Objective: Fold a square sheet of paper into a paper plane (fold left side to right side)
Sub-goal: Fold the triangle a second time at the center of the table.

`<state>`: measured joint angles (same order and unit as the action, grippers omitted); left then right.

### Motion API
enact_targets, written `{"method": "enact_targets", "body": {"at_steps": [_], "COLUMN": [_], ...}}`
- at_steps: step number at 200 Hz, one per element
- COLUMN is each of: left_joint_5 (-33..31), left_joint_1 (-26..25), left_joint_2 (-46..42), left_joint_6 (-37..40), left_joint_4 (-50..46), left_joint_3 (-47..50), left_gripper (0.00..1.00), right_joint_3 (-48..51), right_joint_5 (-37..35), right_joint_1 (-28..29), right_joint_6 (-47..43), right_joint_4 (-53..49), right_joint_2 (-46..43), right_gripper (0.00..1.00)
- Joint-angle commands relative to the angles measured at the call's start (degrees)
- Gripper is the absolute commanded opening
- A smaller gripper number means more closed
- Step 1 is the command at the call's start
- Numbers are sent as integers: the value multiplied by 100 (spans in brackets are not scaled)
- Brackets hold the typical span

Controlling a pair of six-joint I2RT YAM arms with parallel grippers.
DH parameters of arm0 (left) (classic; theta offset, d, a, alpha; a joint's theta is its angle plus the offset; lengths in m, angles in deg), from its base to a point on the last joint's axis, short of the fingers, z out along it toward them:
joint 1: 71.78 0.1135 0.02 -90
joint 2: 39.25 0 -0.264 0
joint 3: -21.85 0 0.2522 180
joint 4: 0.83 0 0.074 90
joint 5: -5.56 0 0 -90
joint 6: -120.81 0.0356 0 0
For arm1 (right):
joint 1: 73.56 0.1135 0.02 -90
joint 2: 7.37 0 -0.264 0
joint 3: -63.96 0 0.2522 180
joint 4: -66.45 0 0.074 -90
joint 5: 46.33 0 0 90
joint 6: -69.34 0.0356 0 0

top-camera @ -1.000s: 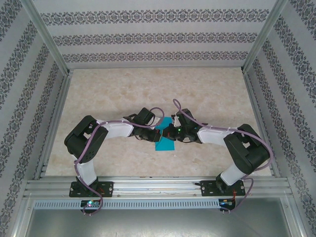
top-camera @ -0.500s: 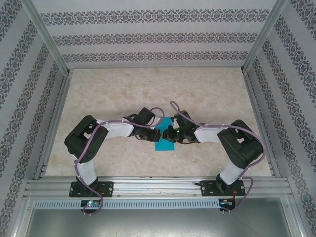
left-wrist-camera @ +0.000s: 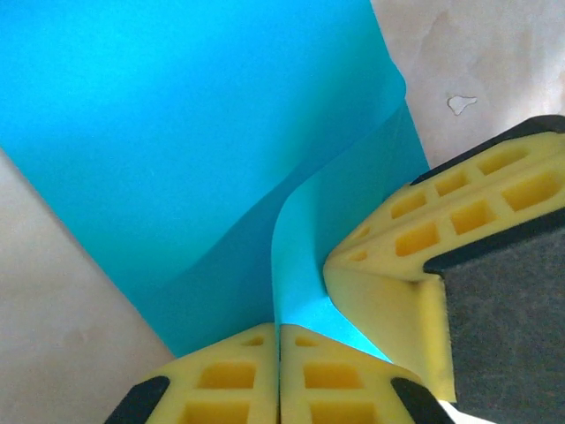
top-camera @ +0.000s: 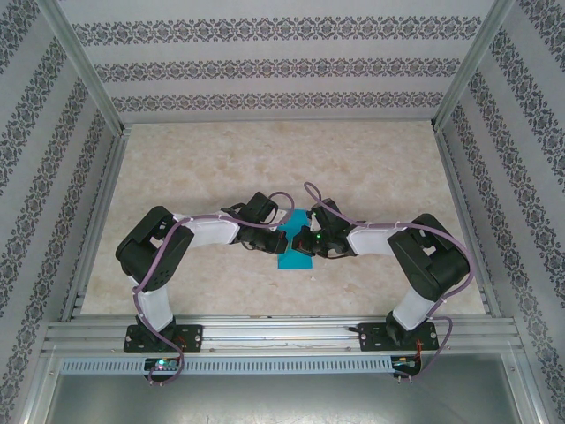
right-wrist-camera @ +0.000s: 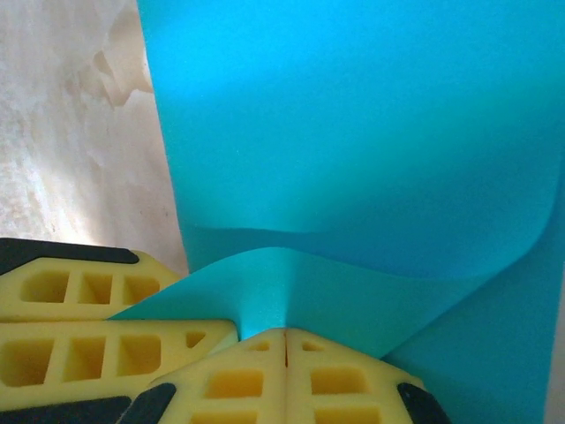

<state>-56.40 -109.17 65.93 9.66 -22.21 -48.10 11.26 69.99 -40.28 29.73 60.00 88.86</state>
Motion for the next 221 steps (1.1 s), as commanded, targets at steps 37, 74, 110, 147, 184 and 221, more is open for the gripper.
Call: {"method": "enact_targets", "body": {"at_steps": [37,74,110,147,184,221], "left_joint_5": [-371,-475,134,787,976,1026], "left_joint_1": [109,149,123,-98,-208,-208], "left_joint_2": [-572,-1134,-1524,-1496,-1158,-859], "left_joint_6": [-27,-38,-392,-917,-1147,-1068], "left_joint_4": [-501,-902,-845,-359,50,85], "left_joint_3": [-44,-28,357,676,671,516], "left_gripper": [24,28,21,16,14,13], "right_joint_3": [197,201,194,216,211,211], "right_joint_5": [-233,-225,-207,-198,-181,-172], "right_joint_1": [73,73,68,78,76,81], "right_joint_6": [-38,-28,-38,-37,-35,-38], "right_joint_4": [-169,-142,-127,-130,-136,-142], "right_joint_2": [37,19,10,10,15,28], "right_gripper": [0,0,0,0,0,0]}}
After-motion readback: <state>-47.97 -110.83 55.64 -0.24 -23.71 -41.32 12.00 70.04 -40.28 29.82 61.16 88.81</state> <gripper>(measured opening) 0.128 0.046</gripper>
